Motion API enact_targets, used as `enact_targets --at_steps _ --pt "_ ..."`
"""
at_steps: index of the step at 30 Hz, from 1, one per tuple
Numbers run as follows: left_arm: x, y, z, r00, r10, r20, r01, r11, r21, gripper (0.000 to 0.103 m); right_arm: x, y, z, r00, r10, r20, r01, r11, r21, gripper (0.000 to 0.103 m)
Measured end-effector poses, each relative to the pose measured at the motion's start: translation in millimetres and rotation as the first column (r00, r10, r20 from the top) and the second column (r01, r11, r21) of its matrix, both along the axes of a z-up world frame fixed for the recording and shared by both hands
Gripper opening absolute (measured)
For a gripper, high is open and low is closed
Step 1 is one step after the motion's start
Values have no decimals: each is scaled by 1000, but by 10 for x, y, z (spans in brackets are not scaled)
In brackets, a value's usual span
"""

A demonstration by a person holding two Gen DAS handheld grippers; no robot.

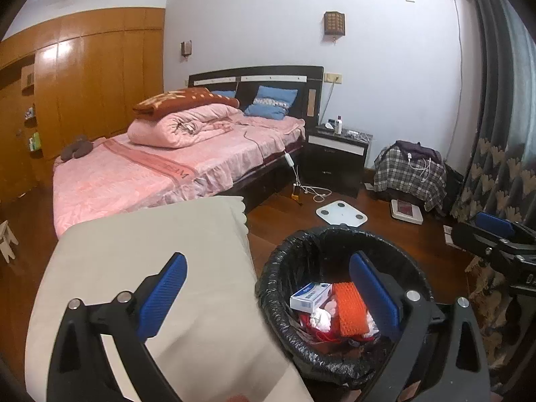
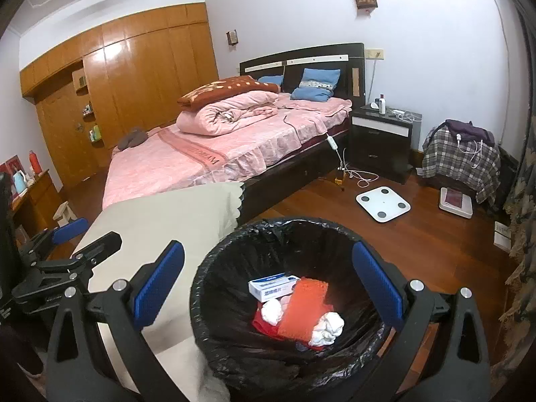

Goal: Collect trash

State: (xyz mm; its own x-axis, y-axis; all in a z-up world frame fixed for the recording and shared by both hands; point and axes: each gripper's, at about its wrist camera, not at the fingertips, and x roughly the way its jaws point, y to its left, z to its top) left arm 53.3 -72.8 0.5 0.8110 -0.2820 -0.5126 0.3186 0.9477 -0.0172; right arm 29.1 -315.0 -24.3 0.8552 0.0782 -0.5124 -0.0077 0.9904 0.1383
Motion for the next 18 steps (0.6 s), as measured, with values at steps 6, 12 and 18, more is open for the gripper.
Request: enact_targets --at_steps 6,12,18 --pt "-157 95 103 999 23 24 -23 1000 -6 96 -87 183 100 999 37 15 -36 999 -24 98" --pt "-255 164 169 999 32 37 -31 999 -22 96 -132 308 168 998 61 26 -60 997 -38 98" --pt "-336 186 213 998 36 58 -35 999 -20 96 -147 337 178 998 65 26 -64 997 -43 98"
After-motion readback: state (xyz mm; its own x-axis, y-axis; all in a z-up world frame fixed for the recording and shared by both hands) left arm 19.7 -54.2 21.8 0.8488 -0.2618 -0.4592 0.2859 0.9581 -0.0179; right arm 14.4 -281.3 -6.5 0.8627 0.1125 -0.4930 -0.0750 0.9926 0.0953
